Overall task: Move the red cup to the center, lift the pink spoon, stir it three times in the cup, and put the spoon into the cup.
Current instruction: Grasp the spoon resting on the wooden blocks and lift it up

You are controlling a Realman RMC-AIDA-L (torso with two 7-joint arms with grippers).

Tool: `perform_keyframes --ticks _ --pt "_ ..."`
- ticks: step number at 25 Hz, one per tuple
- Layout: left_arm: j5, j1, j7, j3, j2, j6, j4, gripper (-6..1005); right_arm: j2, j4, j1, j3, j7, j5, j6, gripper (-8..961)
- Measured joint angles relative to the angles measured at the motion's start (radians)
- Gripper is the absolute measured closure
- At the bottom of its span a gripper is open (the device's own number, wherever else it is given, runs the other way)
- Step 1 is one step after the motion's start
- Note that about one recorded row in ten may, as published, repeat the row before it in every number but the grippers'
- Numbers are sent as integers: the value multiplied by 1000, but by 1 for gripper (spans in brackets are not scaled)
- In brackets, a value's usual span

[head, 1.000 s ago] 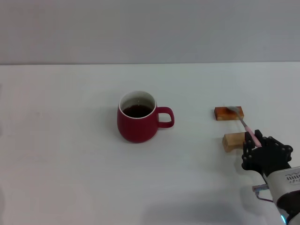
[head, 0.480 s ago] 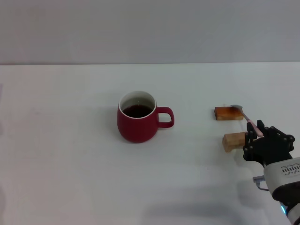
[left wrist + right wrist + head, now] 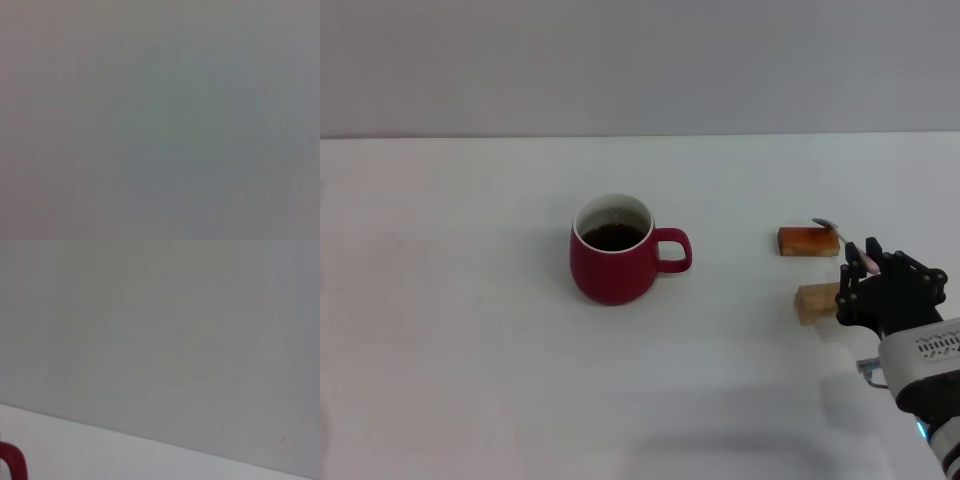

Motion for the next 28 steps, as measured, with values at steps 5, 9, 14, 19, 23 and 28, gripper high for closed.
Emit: perform_keyframes --ticks 5,9,14,19,23,28 --pt "0 1 0 0 -2 -2 0 155 5 20 2 33 -49 -1 -3 802" --pt "0 1 0 0 -2 -3 0 155 4 28 3 48 -51 -2 -5 810" --pt "0 5 0 0 -2 -3 0 155 5 48 2 65 -84 -3 -5 814" --pt "0 7 0 0 -2 -3 1 155 5 69 -1 79 -102 -3 -6 818" --pt "0 7 0 0 -2 -3 2 156 5 77 4 87 -103 -3 -6 819" --pt "0 4 0 0 -4 -3 3 156 5 85 44 91 -103 -3 -6 819"
